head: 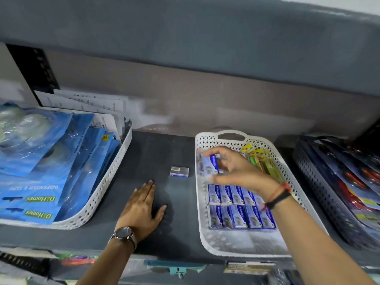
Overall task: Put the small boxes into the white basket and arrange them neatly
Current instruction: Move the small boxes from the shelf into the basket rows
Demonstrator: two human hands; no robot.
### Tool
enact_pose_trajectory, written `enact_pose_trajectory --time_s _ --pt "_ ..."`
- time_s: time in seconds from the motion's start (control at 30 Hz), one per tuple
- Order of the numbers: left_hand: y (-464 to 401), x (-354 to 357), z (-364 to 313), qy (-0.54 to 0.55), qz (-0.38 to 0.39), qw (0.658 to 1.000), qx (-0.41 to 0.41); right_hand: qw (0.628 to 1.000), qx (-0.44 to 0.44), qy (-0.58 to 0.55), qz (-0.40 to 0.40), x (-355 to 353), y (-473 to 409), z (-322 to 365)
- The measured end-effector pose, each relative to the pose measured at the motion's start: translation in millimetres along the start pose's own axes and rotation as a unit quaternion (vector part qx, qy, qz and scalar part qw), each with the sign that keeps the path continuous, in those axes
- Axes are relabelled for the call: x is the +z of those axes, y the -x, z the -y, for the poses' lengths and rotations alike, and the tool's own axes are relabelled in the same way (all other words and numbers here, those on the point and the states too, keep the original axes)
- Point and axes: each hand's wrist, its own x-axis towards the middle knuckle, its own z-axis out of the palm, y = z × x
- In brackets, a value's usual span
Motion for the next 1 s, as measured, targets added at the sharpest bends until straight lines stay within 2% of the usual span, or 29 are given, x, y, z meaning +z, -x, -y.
enact_pose_trajectory --time_s 0.17,0.33,0.53,0.8,0.9,1.0 --pt "-1.8 -0.4 0.3 -0.014 0.003 1.000 -0.008 1.000 0.027 0.003 -0.009 -4.6 31.0 -23.0" --pt "-1.0 2.0 -0.4 -0.021 0.000 1.000 -0.012 0.984 0.063 0.160 -0.048 -0.1 50.3 -42.3" --pt "-0.7 1.4 -1.6 -0.017 -0.008 1.000 -0.012 0.965 0.135 0.224 -0.012 13.4 54.3 -58.1" --pt "-0.7 1.5 -1.9 -0.014 -0.009 1.000 -0.014 0.962 0.113 0.243 0.043 20.9 50.1 -59.2" --pt "-0.8 1.7 -1.6 -0.011 -0.012 1.000 -0.012 0.962 0.086 0.255 -0.038 12.0 45.0 -42.5" --pt "-0.8 2.0 -1.5 -0.012 -0.001 1.000 -0.011 0.944 -0.010 0.292 -0.154 11.8 18.0 -14.9"
